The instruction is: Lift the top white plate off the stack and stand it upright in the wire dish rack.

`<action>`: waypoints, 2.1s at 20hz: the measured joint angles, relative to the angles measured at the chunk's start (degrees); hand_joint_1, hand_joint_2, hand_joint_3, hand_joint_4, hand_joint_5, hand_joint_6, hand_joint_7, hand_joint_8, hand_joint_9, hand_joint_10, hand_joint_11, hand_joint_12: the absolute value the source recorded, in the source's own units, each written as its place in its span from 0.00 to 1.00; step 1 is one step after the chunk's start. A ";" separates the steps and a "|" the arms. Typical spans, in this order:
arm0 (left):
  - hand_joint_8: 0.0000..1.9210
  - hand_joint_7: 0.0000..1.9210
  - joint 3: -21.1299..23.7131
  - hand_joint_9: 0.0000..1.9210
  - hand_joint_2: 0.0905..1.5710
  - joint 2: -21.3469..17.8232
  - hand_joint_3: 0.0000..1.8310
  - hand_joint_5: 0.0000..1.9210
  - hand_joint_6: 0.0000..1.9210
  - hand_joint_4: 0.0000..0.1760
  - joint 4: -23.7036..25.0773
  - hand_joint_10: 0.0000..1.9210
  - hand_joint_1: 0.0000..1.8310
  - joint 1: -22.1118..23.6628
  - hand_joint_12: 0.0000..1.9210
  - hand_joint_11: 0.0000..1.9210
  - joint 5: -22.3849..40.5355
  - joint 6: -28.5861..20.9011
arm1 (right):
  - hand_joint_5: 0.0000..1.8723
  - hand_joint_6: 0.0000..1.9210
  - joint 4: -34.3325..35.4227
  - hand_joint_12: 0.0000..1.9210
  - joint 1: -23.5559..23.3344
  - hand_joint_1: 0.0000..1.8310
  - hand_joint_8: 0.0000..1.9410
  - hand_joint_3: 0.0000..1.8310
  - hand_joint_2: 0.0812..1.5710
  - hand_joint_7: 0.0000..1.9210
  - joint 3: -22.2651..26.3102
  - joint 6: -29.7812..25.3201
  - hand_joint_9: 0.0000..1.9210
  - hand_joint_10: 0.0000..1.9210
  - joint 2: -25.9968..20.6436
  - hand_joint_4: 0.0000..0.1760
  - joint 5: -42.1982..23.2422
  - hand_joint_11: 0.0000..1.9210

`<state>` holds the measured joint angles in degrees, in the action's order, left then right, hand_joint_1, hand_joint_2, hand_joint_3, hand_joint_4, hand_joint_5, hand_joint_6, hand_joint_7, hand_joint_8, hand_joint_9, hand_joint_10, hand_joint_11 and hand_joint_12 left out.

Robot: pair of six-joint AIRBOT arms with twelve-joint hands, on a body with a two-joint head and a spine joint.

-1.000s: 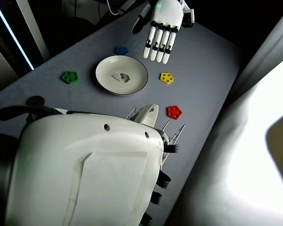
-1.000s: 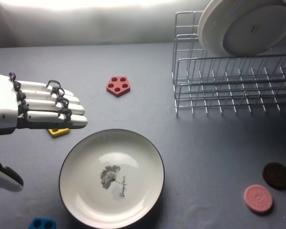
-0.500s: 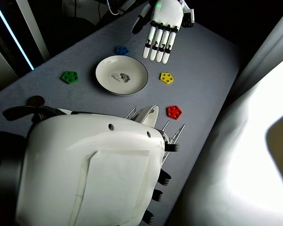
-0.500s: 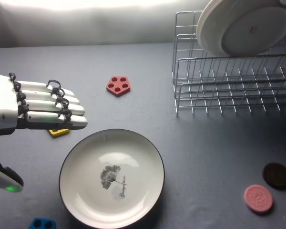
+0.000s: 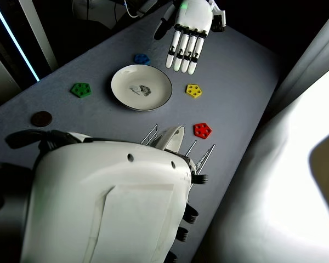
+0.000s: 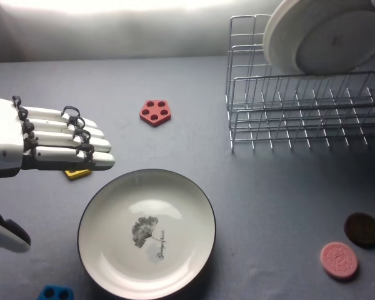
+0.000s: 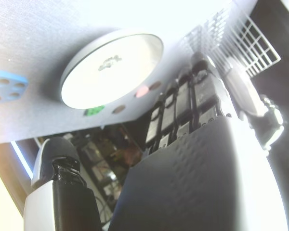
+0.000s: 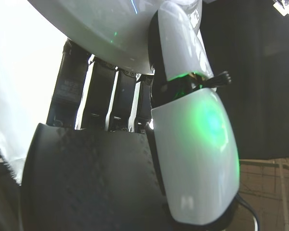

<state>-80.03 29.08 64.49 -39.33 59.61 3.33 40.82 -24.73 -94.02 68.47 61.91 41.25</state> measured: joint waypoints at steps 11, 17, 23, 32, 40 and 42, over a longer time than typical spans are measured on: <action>0.00 0.01 0.00 0.01 0.64 0.07 0.00 0.00 0.00 0.00 0.00 0.00 0.18 0.00 0.07 0.02 0.02 0.00 | 0.42 0.63 0.15 0.80 1.11 0.81 0.47 0.00 0.71 0.43 -1.16 0.76 0.48 0.52 0.11 0.00 0.13 0.43; 0.00 0.01 0.00 0.02 0.64 0.76 0.00 0.00 0.00 0.00 0.81 0.00 0.19 0.20 0.08 0.02 0.11 -0.02 | 0.42 0.64 0.02 0.81 1.42 0.81 0.49 0.00 0.72 0.42 -1.51 1.44 0.47 0.52 0.94 0.00 0.15 0.42; 0.00 0.01 0.00 0.01 0.64 0.76 0.00 0.00 0.00 0.00 0.81 0.00 0.19 0.26 0.08 0.01 0.09 -0.02 | 0.42 0.63 0.39 0.81 2.69 0.81 0.47 0.00 0.71 0.43 -1.49 1.64 0.47 0.52 1.09 0.00 -0.33 0.42; 0.00 0.02 0.00 0.03 0.63 0.76 0.00 0.00 0.00 0.00 0.74 0.00 0.18 0.31 0.08 0.02 0.52 -0.04 | 0.49 0.57 0.52 0.75 5.46 0.81 0.42 0.00 0.68 0.48 -1.07 2.23 0.53 0.44 0.92 0.00 -0.76 0.47; 0.00 0.02 0.00 0.02 0.63 0.76 0.00 0.00 0.00 0.00 -0.04 0.00 0.19 0.31 0.09 0.01 1.29 -0.20 | 0.52 0.50 0.44 0.10 7.56 0.64 0.00 0.00 0.69 0.47 -1.07 3.63 0.50 0.00 0.92 0.00 -1.05 0.53; 0.00 0.02 0.00 0.03 0.63 0.76 0.00 0.01 0.00 0.00 -0.04 0.00 0.19 0.31 0.09 0.01 1.31 -0.20 | 0.53 0.49 0.50 0.07 7.80 0.64 0.00 0.00 0.68 0.46 -1.22 3.69 0.49 0.00 0.98 0.00 -1.07 0.53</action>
<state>-80.03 29.85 64.45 -39.03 60.93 3.14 41.32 -16.93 -95.24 72.16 62.89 40.18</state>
